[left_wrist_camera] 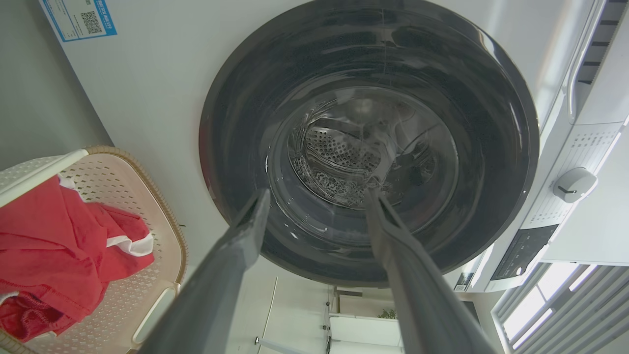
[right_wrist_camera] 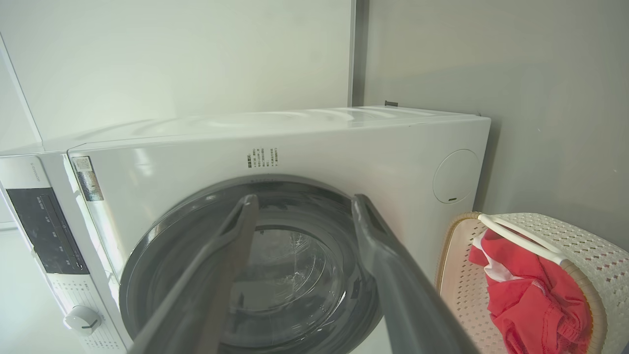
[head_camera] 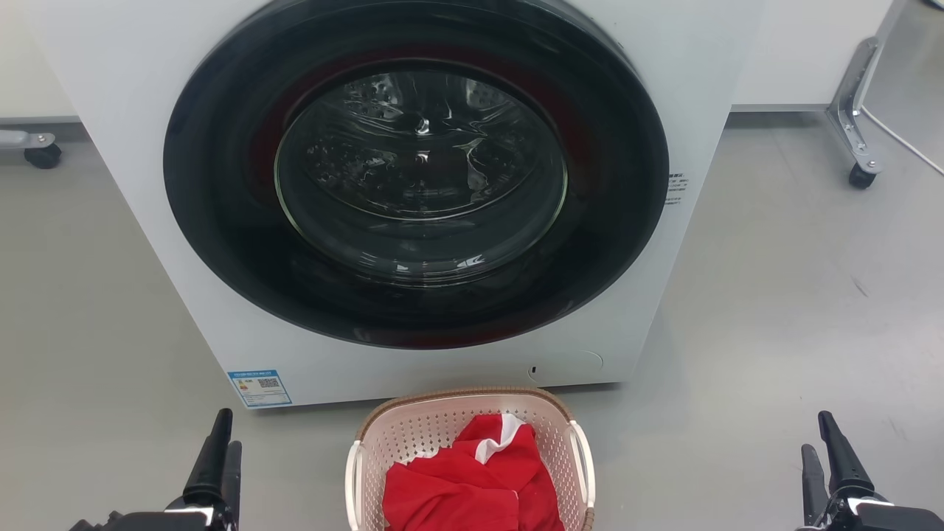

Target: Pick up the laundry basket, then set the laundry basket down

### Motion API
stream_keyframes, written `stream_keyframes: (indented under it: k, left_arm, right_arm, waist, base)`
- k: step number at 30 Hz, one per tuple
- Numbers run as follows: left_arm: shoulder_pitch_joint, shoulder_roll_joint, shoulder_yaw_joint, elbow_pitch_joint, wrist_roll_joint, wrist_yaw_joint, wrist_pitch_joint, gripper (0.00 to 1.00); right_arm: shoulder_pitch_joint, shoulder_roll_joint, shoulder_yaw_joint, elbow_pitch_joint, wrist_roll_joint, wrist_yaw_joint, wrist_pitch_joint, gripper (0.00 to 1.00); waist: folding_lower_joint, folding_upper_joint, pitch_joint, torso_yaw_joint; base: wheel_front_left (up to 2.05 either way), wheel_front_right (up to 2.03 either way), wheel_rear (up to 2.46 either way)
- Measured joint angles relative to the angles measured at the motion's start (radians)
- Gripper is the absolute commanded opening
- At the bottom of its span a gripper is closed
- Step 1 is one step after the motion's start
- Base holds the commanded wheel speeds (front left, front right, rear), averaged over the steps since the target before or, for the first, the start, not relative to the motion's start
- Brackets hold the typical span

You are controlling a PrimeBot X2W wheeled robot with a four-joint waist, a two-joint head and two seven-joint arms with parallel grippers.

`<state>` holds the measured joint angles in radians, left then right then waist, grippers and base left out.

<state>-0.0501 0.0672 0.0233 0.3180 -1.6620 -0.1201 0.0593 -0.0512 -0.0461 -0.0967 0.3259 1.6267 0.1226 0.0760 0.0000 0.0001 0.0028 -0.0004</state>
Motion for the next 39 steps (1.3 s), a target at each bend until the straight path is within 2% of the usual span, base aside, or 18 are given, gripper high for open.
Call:
stream_keyframes:
  k: [10, 18, 29, 39]
  left_arm:
    - [-0.007, -0.001, -0.010, -0.003, 0.011, 0.000, -0.018, 1.00]
    - [-0.026, 0.004, -0.037, -0.010, 0.081, 0.000, -0.056, 1.00]
    - [-0.048, 0.032, -0.088, -0.020, 0.251, 0.000, -0.106, 1.00]
    - [-0.052, 0.047, -0.109, -0.035, 0.420, 0.029, -0.139, 1.00]
  right_arm:
    - [-0.006, -0.001, 0.011, 0.000, -0.038, 0.000, -0.026, 1.00]
    - [-0.024, -0.013, 0.037, -0.001, -0.101, 0.000, -0.060, 1.00]
    - [-0.046, -0.048, 0.092, 0.002, -0.265, -0.001, -0.109, 1.00]
    - [-0.066, -0.080, 0.140, 0.002, -0.436, -0.035, -0.142, 1.00]
  waist:
    - [0.0000, 0.0000, 0.001, 0.000]
    - [0.0000, 0.0000, 0.001, 0.000]
    - [0.0000, 0.0000, 0.000, 0.001]
    - [0.0000, 0.0000, -0.004, 0.002]
  base:
    - [0.00, 0.00, 0.00]
    - [0.00, 0.00, 0.00]
    - [0.00, 0.00, 0.00]
    - [0.00, 0.00, 0.00]
